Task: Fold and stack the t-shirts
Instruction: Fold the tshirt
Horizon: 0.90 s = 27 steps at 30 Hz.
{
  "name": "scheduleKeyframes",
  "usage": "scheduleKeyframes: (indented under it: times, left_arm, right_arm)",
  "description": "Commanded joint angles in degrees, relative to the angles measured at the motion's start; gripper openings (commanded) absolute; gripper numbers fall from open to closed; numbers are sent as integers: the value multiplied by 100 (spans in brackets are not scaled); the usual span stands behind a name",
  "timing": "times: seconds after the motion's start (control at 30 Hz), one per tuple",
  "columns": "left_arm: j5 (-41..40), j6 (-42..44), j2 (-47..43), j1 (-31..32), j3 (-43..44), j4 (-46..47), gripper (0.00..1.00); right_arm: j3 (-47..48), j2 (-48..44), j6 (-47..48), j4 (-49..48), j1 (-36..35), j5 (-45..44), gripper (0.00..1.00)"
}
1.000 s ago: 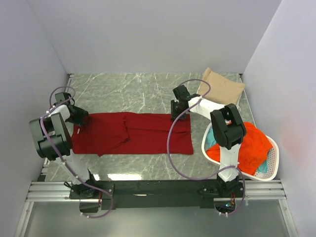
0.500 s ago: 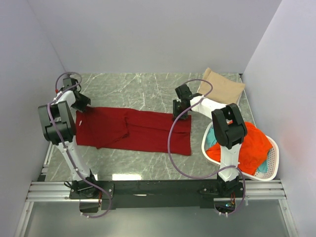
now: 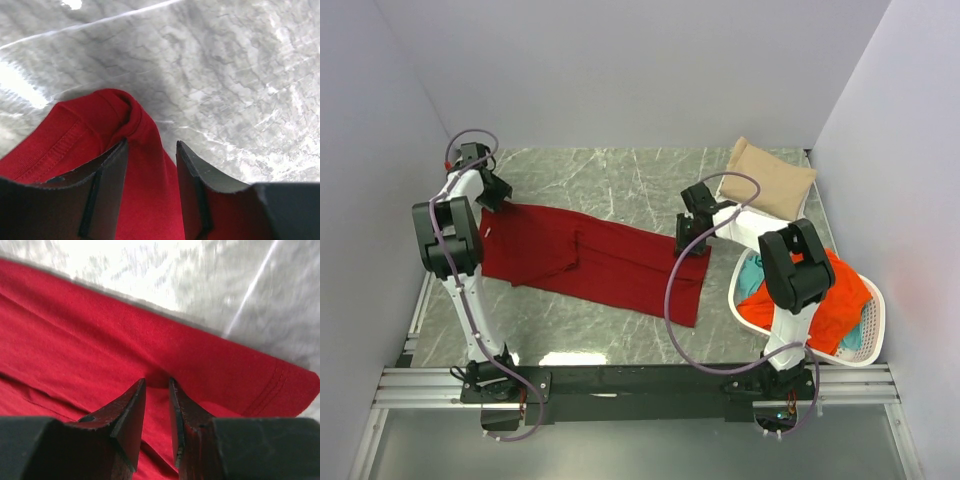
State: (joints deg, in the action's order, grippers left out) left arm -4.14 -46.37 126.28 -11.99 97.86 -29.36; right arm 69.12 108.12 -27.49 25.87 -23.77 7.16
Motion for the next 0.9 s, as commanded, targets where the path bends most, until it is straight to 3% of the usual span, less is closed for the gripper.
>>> scheduleKeyframes:
  times: [0.0, 0.17, 0.3, 0.63, 0.87]
  left_arm:
    - [-323, 304, 134, 126, 277, -43, 50]
    - [-482, 374, -85, 223, 234, -78, 51]
    - [-623, 383, -638, 250, -310, 132, 52]
    - [-887, 383, -2291, 425, -1769, 537, 55]
    - [-650, 190, -2828, 1049, -1841, 300, 55]
  right_arm:
    - [-645, 17, -64, 823, -128, -224, 33]
    - [-1084, -395, -152, 780, -216, -206, 33]
    - [-1103, -633, -117, 876, -304, -267, 33]
    - [-304, -1284, 217, 1491, -453, -495, 33]
    - [-232, -1460, 455, 1360, -453, -374, 34]
